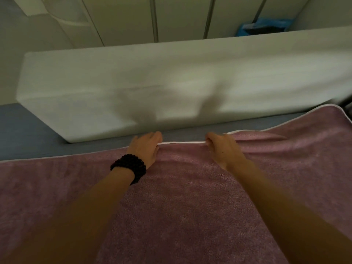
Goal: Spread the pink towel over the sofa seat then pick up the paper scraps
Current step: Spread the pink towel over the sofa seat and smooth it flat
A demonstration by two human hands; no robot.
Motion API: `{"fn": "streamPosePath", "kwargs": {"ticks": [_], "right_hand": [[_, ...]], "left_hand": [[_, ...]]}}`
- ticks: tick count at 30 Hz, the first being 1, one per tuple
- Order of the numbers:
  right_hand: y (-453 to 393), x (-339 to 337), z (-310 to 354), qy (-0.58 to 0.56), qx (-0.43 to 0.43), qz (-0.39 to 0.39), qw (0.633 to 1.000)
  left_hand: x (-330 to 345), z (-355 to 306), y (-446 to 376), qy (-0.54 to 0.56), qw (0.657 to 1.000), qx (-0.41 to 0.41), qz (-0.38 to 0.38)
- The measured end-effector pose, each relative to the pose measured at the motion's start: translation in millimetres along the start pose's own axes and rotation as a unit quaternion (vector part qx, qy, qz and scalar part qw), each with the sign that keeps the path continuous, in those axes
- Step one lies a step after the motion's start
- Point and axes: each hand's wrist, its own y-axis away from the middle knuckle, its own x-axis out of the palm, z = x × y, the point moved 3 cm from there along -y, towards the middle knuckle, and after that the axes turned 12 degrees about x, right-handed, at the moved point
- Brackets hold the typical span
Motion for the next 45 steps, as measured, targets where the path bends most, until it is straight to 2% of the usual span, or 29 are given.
{"fn": "streamPosePath", "kwargs": {"ticks": [4,7,9,11,13,15,17,20,23,25,27,29,31,36,41,43,45], "right_hand": [[-3.5,6.6,8.1,-0.05,0.004,-0.077,0.996],[-16.2,14.7,7.4,-0.08,0.022,-0.121,0.989],[-20.7,27.5,2.2,-0.066,0.031,-0.115,0.991],[-18.3,45.3,-4.5,-0.026,0.04,-0.074,0.996],[-8.6,58.5,-8.7,-0.008,0.009,-0.041,0.999],[0.0,57.8,-13.1,-0.028,-0.047,-0.046,0.997],[0.5,48.9,-26.9,-0.045,-0.065,-0.075,0.994],[-3.0,25.0,-62.2,-0.058,0.001,-0.137,0.989],[-12.1,-8.5,-113.7,-0.096,0.099,-0.193,0.971],[-26.1,-30.8,-152.5,-0.074,0.167,-0.18,0.967],[-41.5,-42.1,-179.2,0.003,0.203,-0.111,0.973],[-52.2,-46.9,-194.0,0.052,0.204,-0.046,0.977],[-58.4,-48.9,-196.8,0.065,0.184,-0.021,0.981],[-67.4,-53.9,-204.4,0.08,0.174,-0.038,0.981],[-82.1,-53.4,-207.4,0.004,0.188,-0.154,0.97],[-79.3,-41.2,-203.9,-0.029,0.188,-0.158,0.969],[-67.3,-20.3,-201.7,0.002,0.194,-0.128,0.973]], "left_hand": [[-4.0,-6.9,-10.5,-0.112,0.993,0.006,-0.02],[-2.4,0.7,-20.3,-0.134,0.991,-0.018,-0.009],[2.4,7.3,-22.3,-0.125,0.992,-0.021,-0.002],[7.0,7.4,-15.6,-0.107,0.994,0.001,-0.014],[15.2,-1.3,-4.7,-0.087,0.995,0.031,-0.02],[28.7,-18.2,0.4,-0.064,0.996,0.057,-0.013],[45.9,-42.2,-8.3,-0.037,0.995,0.096,-0.005],[72.5,-91.4,-42.7,0.013,0.985,0.169,0.02],[91.7,-138.4,-88.7,0.029,0.98,0.191,0.041],[98.1,-167.3,-119.4,0.018,0.977,0.211,0.04],[100.0,-186.3,-143.2,0.012,0.976,0.213,0.041],[102.9,-198.4,-163.7,0.003,0.978,0.202,0.042],[104.9,-203.9,-174.9,-0.007,0.98,0.193,0.044],[112.9,-208.5,-183.8,-0.032,0.98,0.187,0.056],[118.5,-212.6,-197.4,-0.065,0.978,0.191,0.052],[128.2,-213.8,-202.4,-0.07,0.977,0.185,0.073],[141.7,-210.0,-205.0,-0.059,0.979,0.16,0.109]]}}
